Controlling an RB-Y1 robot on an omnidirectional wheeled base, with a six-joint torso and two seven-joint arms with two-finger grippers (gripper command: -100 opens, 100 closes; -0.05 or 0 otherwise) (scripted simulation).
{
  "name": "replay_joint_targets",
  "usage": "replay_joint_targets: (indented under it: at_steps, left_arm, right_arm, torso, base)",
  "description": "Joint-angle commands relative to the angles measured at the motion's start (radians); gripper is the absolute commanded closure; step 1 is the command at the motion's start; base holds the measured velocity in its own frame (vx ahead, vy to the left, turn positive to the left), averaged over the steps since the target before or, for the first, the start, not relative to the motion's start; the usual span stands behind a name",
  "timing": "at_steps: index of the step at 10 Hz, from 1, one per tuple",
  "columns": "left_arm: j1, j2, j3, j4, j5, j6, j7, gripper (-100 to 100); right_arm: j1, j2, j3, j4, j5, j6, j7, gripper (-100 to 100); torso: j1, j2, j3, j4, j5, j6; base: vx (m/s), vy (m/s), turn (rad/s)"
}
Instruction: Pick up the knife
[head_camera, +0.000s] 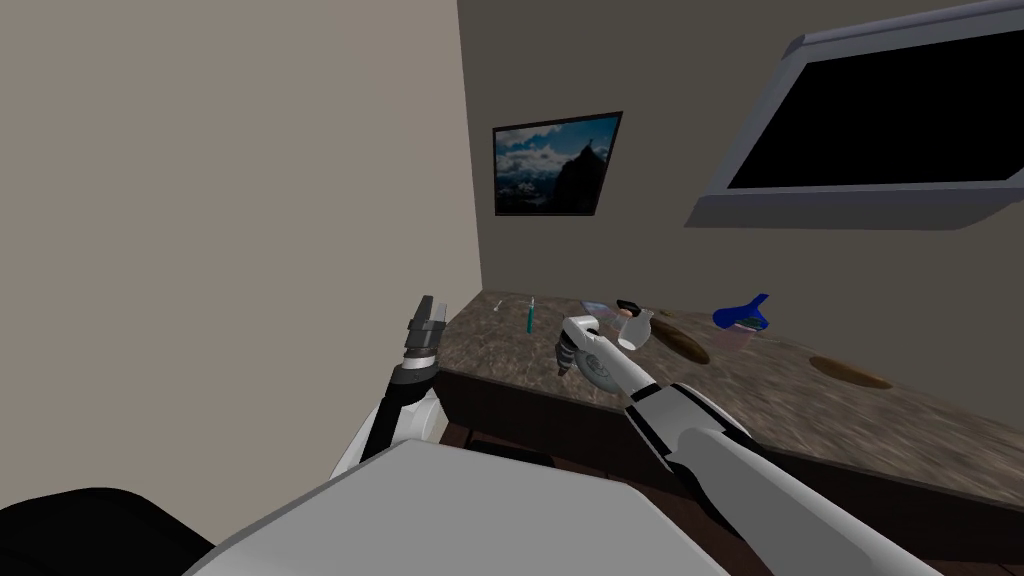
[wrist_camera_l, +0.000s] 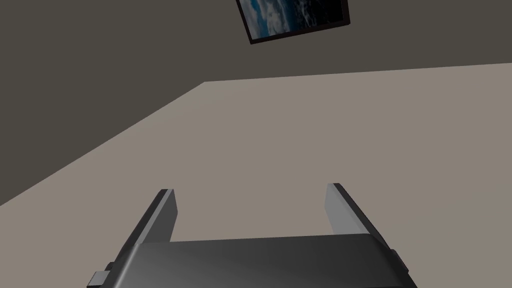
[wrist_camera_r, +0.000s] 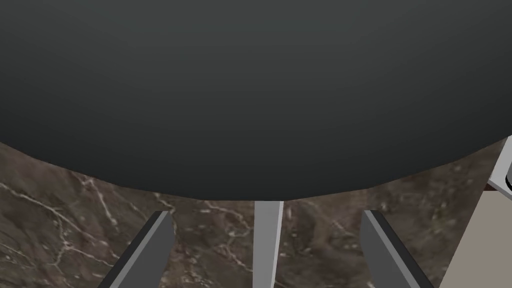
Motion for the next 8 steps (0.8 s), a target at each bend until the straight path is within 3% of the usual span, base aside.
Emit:
replay_joint_targets:
  at_steps: [1, 3, 4, 8]
  left_arm:
    - [0.000, 0.000, 0.000, 0.000, 0.000, 0.000, 0.000, 0]
    - [0.000, 0.000, 0.000, 0.000, 0.000, 0.000, 0.000, 0]
    - [0.000, 0.000, 0.000, 0.000, 0.000, 0.000, 0.000, 0]
    - [0.000, 0.000, 0.000, 0.000, 0.000, 0.000, 0.000, 0]
  right_arm:
    - [-0.003, -0.003, 0.001, 0.031, -0.003, 0.022, 0.018, -100]
    - [0.000, -0.006, 0.001, 0.030, -0.003, 0.022, 0.017, -100]
    - [0.000, -0.006, 0.001, 0.031, -0.004, 0.025, 0.019, 100]
    - [-0.001, -0.007, 0.000, 0.031, -0.003, 0.026, 0.018, 100]
  torso:
    - [0.000, 0.000, 0.000, 0.000, 0.000, 0.000]
    - [0.000, 0.000, 0.000, 0.000, 0.000, 0.000]
    - [-0.001, -0.001, 0.000, 0.000, 0.000, 0.000]
    - [-0.002, -0.002, -0.001, -0.001, -0.001, -0.001]
  base:
    - [-0.018, 0.020, 0.023]
    - [-0.010, 0.015, 0.021]
    - [0.000, 0.000, 0.000]
    - [0.000, 0.000, 0.000]
